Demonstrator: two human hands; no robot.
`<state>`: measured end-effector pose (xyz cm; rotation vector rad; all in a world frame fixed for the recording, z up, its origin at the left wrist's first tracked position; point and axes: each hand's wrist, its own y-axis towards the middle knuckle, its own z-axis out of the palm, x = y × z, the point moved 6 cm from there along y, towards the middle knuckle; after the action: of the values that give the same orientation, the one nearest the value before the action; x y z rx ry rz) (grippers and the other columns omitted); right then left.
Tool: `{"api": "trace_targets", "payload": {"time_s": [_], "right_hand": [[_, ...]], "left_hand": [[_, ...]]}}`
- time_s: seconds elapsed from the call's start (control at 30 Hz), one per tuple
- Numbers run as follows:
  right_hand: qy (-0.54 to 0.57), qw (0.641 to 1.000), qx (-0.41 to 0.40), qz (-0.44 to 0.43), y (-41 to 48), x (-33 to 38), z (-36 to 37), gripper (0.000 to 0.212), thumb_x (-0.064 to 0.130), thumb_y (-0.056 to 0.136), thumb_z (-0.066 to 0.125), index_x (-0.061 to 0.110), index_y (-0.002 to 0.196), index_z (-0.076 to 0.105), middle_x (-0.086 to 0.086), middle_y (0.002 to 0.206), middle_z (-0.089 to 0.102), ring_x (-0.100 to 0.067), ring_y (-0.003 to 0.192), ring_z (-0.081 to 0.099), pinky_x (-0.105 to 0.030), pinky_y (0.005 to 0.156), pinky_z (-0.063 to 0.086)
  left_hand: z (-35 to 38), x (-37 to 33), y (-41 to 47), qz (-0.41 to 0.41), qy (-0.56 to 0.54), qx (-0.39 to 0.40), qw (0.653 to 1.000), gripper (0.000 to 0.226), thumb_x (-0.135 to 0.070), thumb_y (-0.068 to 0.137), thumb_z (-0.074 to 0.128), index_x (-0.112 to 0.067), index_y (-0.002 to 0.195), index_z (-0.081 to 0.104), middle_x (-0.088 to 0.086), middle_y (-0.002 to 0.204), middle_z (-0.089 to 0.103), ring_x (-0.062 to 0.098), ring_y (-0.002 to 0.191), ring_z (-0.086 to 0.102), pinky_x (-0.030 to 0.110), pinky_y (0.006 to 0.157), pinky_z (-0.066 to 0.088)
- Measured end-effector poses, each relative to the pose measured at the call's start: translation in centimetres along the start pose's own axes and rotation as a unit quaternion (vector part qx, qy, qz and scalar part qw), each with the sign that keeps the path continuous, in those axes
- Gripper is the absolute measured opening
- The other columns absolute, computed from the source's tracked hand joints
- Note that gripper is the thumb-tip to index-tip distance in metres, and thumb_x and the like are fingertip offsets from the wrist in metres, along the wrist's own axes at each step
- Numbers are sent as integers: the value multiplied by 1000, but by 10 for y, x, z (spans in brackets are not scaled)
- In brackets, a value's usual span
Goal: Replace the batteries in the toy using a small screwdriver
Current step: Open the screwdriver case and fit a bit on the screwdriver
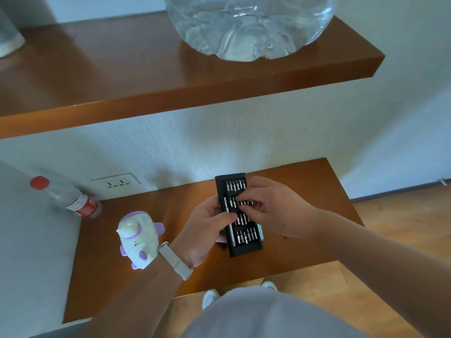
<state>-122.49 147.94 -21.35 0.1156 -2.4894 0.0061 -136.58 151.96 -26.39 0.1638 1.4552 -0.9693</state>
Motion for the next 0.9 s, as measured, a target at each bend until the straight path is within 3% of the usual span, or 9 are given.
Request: {"api": "trace_targets", "payload": {"time_s": [0.17,0.43,0.9], "right_hand": [[-4,1000,20,-12,4,-5,-5,21,23,94,63,17,112,73,6,102,61,-8,82,61,-30,76,55],[-35,997,26,-61,6,-4,-6,17,22,94,63,12,102,74,1,91,63,-10,74,59,-29,69,54],[-141,962,-12,-234,-3,6,-6,29,20,95,48,6,80,69,-6,78,63,-21,63,61,-35,50,54]], "left_hand": [[4,-1,2,1,2,12,1000,30,1,97,56,-8,125,61,14,111,75,32,101,73,48,81,61],[5,0,3,-10,24,21,999,27,0,97,57,-5,124,61,16,110,75,33,99,73,50,81,61],[10,3,1,-24,34,35,999,23,-2,98,57,-5,121,61,12,103,76,30,97,74,46,79,61]]}}
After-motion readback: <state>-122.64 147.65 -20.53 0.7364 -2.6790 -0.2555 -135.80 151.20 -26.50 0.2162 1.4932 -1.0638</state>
